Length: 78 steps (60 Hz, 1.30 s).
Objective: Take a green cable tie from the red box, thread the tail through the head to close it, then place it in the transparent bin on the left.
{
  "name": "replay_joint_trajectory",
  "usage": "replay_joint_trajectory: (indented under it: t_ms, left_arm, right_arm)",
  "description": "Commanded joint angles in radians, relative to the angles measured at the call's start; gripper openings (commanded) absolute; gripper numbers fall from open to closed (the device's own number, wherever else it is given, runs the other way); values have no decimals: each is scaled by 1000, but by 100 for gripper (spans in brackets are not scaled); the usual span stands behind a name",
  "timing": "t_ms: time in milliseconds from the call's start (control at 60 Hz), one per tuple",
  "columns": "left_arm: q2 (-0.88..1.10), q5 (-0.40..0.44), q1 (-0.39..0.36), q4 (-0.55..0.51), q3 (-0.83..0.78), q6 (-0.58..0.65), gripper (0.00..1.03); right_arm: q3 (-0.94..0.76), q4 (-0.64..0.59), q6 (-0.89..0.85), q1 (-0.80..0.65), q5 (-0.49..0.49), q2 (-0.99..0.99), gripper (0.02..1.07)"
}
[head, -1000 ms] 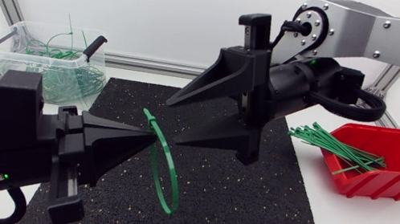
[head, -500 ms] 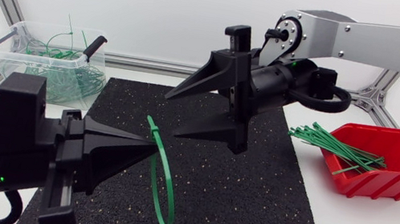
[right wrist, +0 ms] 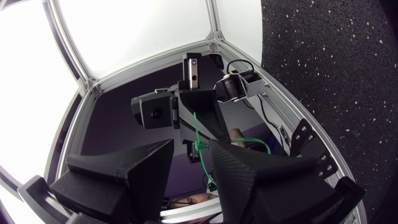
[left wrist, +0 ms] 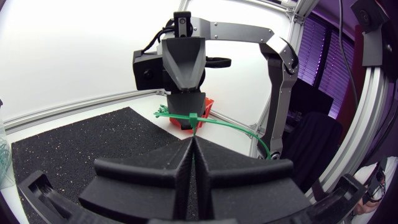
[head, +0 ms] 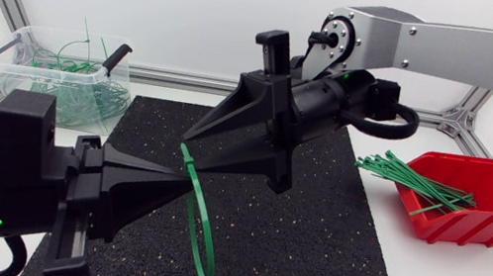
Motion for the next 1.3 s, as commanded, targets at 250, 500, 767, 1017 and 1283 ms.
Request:
replay_joint_trajectory:
  t_ms: [250,500,767,1017,1283]
  left_arm:
    - [-3,4,-20,20,9,10,3]
    - [-8,-2,-19,20,5,15,3]
    - [-9,-5,-20,20,5,13,3]
    - [-2,-13,-52,17,25,12,3]
    - [-5,-91,-172,-3,52,10,3]
  right_arm:
    - [17,-8,-14,15,10,36,38]
    - [5,3,-15,5,33,13,22]
    - [15,17,-14,-1,55,7,8]
    - [38,17,-11,-1,69,24,8]
    - [72,20,-11,-1,70,125,8]
